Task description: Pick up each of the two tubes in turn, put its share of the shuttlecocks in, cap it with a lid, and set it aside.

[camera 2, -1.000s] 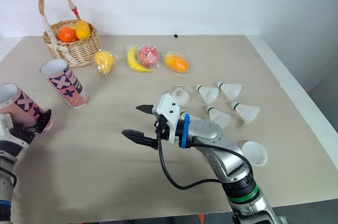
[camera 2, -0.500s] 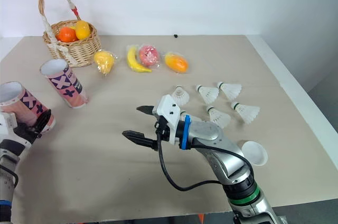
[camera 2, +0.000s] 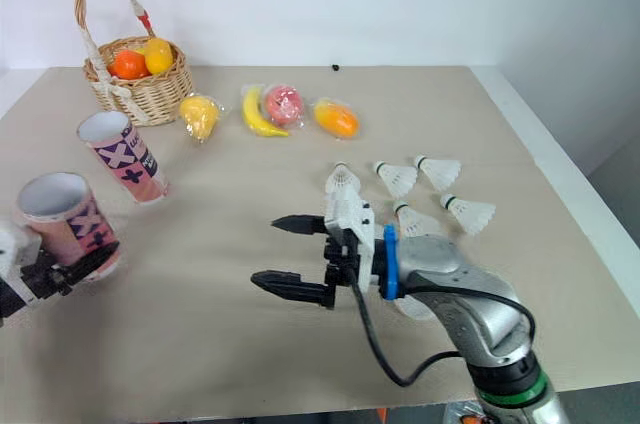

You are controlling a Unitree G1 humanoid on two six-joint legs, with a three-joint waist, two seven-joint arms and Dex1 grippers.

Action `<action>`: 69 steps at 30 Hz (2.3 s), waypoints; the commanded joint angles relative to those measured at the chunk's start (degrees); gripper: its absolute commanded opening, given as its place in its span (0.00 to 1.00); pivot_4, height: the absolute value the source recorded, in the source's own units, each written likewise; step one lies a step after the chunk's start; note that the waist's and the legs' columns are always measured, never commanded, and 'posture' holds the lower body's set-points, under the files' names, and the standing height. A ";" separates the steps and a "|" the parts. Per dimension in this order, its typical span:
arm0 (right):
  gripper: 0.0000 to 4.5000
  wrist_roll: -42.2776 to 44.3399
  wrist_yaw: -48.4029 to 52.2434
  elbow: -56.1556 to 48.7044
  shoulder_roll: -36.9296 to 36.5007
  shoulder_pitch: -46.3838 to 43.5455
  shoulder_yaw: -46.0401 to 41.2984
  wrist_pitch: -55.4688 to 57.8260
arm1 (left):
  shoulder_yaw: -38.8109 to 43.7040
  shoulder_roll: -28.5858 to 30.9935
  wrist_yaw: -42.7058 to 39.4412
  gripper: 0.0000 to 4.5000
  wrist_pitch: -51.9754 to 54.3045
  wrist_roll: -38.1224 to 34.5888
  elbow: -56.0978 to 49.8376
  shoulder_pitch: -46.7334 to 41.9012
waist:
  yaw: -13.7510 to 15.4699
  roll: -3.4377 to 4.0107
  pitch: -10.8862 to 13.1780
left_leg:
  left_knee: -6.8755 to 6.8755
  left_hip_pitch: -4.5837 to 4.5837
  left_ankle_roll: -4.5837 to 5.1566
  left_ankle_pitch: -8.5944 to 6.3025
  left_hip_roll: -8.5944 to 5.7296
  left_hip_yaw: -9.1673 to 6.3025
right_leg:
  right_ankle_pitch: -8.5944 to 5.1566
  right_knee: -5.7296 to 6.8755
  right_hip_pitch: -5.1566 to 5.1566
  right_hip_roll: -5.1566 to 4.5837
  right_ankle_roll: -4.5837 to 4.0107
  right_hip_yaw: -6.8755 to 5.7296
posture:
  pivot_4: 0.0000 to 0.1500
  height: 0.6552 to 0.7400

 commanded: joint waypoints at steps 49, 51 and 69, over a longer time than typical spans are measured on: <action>0.88 -14.68 -37.27 -3.56 1.87 11.48 0.70 10.40 | -30.01 6.73 -23.80 0.64 10.40 11.98 -2.62 -29.04 | 1.32 0.55 -0.11 | 0.47 -0.25 0.23 -0.14 -0.54 0.01 | -0.07 -0.09 0.19 -0.38 0.68 0.27 | 1.00 0.88; 0.73 -15.63 -36.78 -3.26 1.99 11.65 0.74 9.81 | -30.34 6.73 -23.88 0.64 10.58 12.10 -3.04 -29.17 | 1.31 0.55 -0.11 | 0.53 -0.27 0.23 -0.14 -0.55 -0.01 | -0.06 -0.09 0.19 -0.38 0.70 0.27 | 1.00 0.88; 0.01 -21.18 -21.92 -5.61 -2.58 9.59 3.58 -2.33 | -32.66 5.54 -23.58 0.64 11.83 12.43 -4.42 -30.35 | 1.32 0.56 -0.11 | 0.72 -0.38 0.24 -0.14 -0.63 -0.06 | 0.01 -0.09 0.20 -0.42 0.82 0.29 | 1.00 0.88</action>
